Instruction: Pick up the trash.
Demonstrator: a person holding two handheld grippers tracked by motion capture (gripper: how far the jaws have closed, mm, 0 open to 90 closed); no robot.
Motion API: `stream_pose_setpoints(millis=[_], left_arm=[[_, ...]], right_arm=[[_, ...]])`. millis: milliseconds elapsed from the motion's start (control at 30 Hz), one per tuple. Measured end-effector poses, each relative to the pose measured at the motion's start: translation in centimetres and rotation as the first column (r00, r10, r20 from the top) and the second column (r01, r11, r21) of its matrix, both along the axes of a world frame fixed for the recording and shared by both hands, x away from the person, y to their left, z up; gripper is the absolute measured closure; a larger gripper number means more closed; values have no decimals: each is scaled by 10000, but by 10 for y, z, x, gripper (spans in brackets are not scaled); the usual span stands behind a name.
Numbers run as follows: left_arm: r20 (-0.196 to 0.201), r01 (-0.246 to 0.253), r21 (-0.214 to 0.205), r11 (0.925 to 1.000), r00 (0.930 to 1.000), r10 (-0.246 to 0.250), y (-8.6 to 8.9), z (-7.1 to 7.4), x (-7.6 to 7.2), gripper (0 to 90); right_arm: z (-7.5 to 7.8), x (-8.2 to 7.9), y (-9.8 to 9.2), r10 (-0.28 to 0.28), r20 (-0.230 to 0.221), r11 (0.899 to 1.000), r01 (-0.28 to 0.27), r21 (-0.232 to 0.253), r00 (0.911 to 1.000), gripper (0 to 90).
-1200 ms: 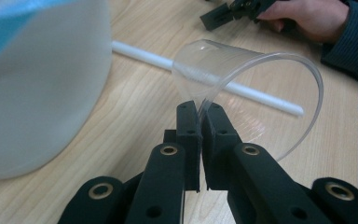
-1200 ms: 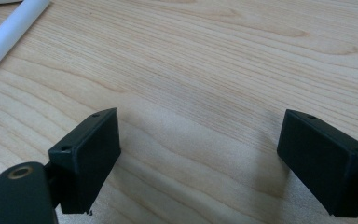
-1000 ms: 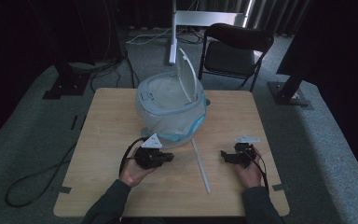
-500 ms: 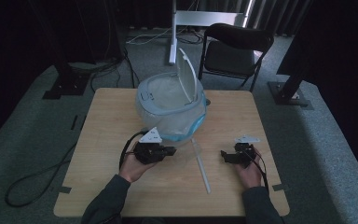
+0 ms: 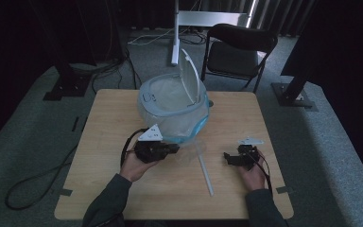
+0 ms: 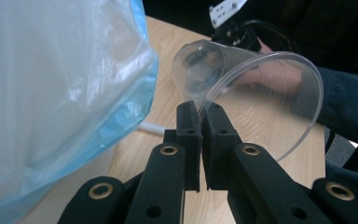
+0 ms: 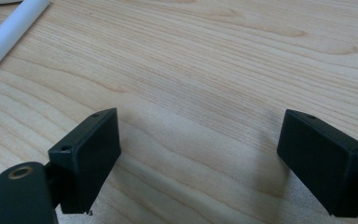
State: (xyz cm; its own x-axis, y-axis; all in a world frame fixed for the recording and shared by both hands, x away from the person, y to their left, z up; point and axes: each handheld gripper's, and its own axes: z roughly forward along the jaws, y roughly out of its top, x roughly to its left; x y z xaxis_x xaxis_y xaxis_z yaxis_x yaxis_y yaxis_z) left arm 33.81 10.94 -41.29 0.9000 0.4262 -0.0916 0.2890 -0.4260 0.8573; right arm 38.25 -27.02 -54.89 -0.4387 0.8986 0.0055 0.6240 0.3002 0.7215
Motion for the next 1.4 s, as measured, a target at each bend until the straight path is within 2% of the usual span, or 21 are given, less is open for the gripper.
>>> stream_pose_setpoints(millis=[500,800,1400], left_arm=[[404,124,-106,9999,9991,-120,-1,22,2,862],[601,161,-450,9989,9981,-134,3,37,4,862],[1182,-142,-793,9968,9927,236,16,66,8,861]], right_arm=[[0,0,0,-34,-16,10000,34,7,10000,121],[0,0,0,-25,-10,10000,25,1,10000,121],[0,0,0,-24,-22,10000,24,-1,10000,121]])
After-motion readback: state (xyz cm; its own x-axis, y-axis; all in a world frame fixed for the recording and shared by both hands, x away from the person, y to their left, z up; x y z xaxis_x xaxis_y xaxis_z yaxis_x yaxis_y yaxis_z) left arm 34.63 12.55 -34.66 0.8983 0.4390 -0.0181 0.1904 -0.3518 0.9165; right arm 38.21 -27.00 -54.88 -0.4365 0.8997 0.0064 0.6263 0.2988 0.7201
